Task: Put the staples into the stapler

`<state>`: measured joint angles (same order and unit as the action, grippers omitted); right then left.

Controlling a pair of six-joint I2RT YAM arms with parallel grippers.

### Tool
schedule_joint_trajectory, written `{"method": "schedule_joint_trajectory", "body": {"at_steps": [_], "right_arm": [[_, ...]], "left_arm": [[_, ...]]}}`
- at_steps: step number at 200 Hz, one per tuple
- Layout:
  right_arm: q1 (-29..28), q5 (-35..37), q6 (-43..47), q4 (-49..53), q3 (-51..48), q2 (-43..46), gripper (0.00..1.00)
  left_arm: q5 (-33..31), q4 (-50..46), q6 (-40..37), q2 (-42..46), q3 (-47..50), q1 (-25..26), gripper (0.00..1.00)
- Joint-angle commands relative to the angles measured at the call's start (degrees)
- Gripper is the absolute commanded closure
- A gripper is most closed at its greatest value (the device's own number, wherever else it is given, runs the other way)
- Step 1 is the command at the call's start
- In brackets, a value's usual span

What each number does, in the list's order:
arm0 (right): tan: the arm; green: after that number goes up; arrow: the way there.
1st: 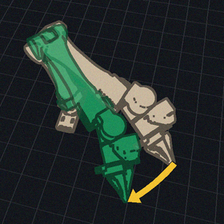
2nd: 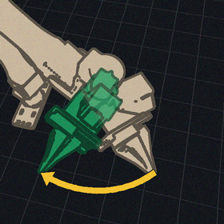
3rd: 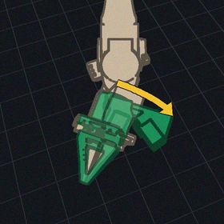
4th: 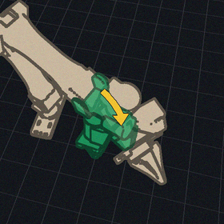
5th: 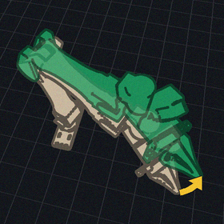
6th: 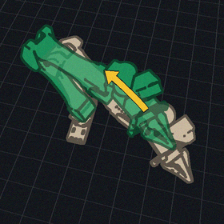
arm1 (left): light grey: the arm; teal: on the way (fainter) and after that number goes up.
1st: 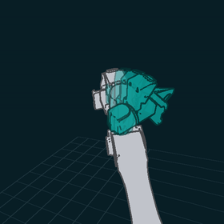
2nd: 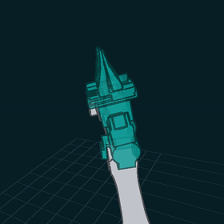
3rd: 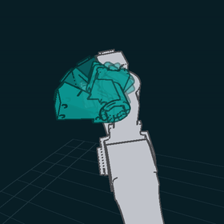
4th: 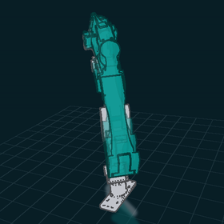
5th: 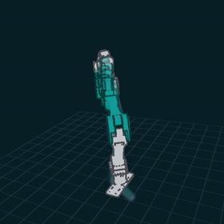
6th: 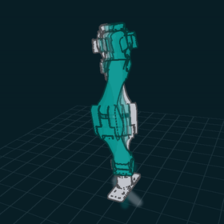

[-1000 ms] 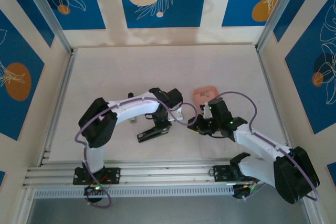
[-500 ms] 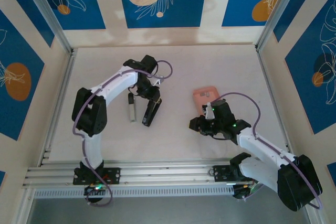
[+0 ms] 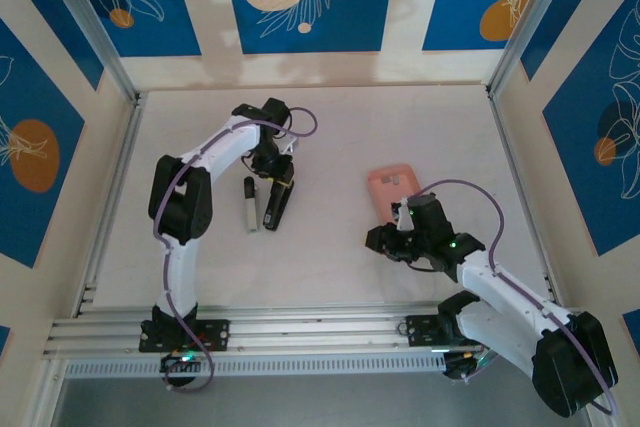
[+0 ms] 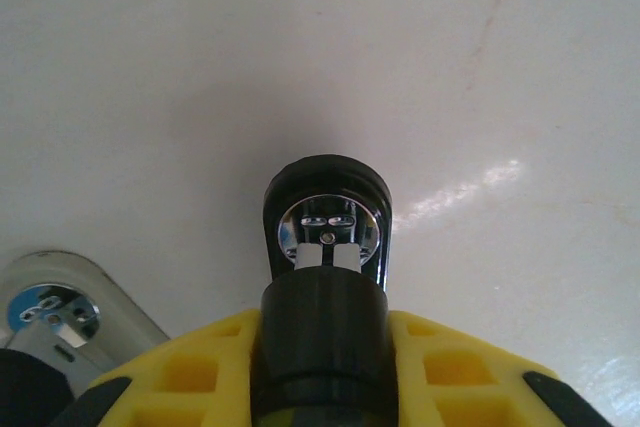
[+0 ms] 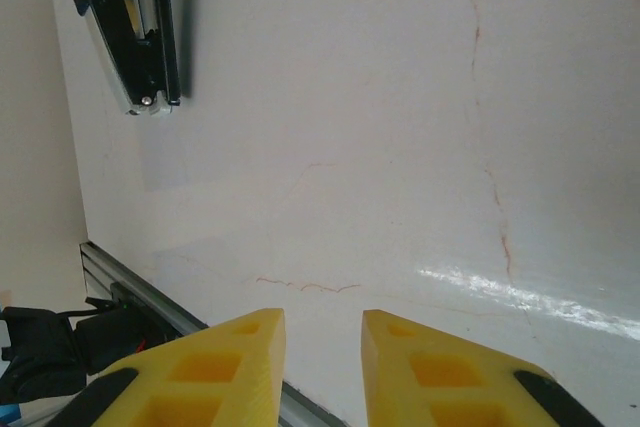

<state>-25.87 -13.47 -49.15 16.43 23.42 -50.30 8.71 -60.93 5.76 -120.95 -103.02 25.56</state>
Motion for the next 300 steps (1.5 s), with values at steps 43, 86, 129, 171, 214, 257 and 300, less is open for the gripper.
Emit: {"method": "schedule_joint_trajectory", "body": {"at_steps": [43,86,129,171,214,257,300], "right_arm": [[1.1,1.4,2.0,4.5,2.7,0.5,0.63],[3.6,3.0,7.1,9.7,9.5,-2.9,0.52],[8.8,9.3,19.3,18.5,21.2,-12.8,0.41],[19.7,13.0,29.5,23.0,31.7,-23.3,0.31],[30.0,11.0,32.0,20.0,37.1,-32.4,0.28],[31.2,3.3,32.6,16.2,37.6,-40.5,0.28],[27.8,-1.5,31.3,14.8,37.1,-43.8,0.28]], "left_arm": [[2.9,0.9,1.5,1.9,-1.8,-0.2,0.48],[5.4,5.6,2.3,12.4,2.7,-0.2,0.45],[6.1,17.9,3.2,28.4,19.9,-0.3,0.43],[7.9,31.1,7.2,38.3,38.4,-2.6,0.33],[12.5,38.4,9.5,41.8,46.2,-6.5,0.29],[13.2,43.0,10.9,45.7,50.4,-10.8,0.28],[11.1,44.6,10.5,50.2,53.8,-13.6,0.24]]}}
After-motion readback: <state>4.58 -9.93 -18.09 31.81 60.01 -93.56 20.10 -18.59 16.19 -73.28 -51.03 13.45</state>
